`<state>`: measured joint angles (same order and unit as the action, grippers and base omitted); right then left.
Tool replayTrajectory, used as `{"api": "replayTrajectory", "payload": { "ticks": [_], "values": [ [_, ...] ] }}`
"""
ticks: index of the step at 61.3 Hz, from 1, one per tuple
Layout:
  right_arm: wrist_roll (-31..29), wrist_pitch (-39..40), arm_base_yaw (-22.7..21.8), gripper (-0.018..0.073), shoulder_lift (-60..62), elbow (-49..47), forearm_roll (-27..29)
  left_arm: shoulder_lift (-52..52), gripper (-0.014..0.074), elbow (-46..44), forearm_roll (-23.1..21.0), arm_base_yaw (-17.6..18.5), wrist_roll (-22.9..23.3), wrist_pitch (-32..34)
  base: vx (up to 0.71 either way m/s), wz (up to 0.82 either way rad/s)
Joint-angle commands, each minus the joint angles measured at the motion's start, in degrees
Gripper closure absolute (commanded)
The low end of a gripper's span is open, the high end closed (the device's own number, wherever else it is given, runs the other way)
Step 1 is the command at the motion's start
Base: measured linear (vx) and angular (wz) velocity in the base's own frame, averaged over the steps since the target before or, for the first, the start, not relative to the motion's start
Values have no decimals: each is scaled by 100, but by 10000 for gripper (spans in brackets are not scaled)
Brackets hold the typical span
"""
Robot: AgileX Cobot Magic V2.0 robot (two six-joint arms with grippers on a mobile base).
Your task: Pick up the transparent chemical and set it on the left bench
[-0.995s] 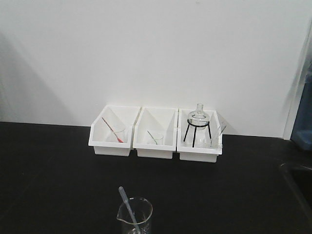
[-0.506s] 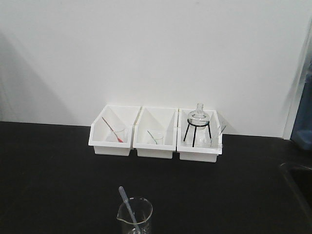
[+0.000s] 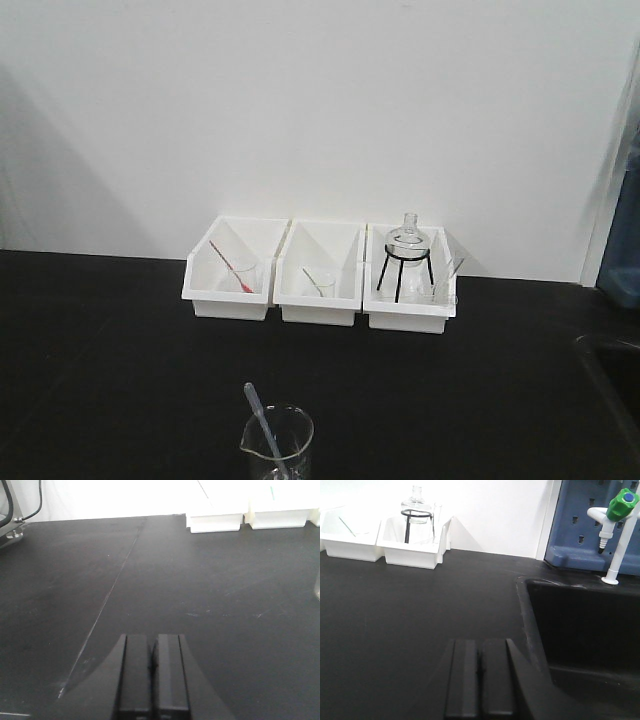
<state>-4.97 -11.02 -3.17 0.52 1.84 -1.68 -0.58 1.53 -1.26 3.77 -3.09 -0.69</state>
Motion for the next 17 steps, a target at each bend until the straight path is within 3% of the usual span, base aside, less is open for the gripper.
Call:
{"api": "replayTrajectory", "payload": {
  "ticks": [1, 17],
  "values": [
    [-57, 432, -33, 566, -32, 35, -1, -110, 600, 93, -4, 10, 45, 449, 0, 0],
    [-57, 432, -33, 566, -32, 35, -1, -110, 600, 93, -4, 10, 45, 449, 0, 0]
  ]
}}
